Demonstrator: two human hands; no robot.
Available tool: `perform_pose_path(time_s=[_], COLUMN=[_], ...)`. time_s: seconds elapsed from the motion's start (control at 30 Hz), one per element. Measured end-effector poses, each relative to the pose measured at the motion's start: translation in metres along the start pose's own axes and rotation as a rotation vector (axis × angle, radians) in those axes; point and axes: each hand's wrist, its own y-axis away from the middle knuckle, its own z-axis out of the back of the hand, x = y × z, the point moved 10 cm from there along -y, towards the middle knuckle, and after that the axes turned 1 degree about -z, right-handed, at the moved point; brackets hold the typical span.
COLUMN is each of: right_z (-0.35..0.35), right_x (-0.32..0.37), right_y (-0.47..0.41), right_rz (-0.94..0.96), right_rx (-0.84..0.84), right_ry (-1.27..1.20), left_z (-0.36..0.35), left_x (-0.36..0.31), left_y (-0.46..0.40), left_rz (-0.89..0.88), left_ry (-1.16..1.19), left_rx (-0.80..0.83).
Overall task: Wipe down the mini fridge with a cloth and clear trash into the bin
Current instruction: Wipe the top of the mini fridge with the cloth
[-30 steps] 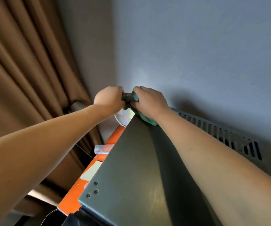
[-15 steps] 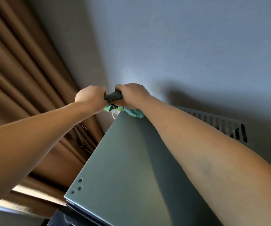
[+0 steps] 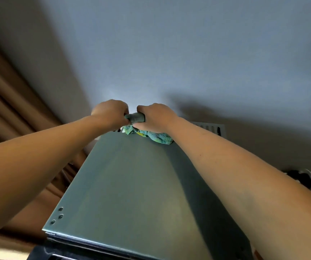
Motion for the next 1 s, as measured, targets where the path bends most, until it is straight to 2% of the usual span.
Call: perform_pose_path(time_s=[0.3,0.43,0.73,1.0], right_z=[0.052,0.064,0.065,0.067], right_x=[-0.109,-0.137,-0.124,-0.08], right_y=[0.107,0.141,0.156,0.195], right_rz=[-0.171,-0.254,-0.314,-0.374], right_rx=[-0.024,-0.022,-0.036,-0.063], right_ry=[0.137,0.178,0.204,0.18], left_z=[0.004,0.005,-0.006,-0.004], left_x=[-0.153,-0.2,-0.192,-0.191], left_y=[-0.016,-0.018,-0.002,0.043], left_rz=[-0.275,-0.35,-0.311,-0.379], left_ry=[0.037,0.02,0.13,0.071], left_rx=[-0.079,-0.108,-0.058,-0.088])
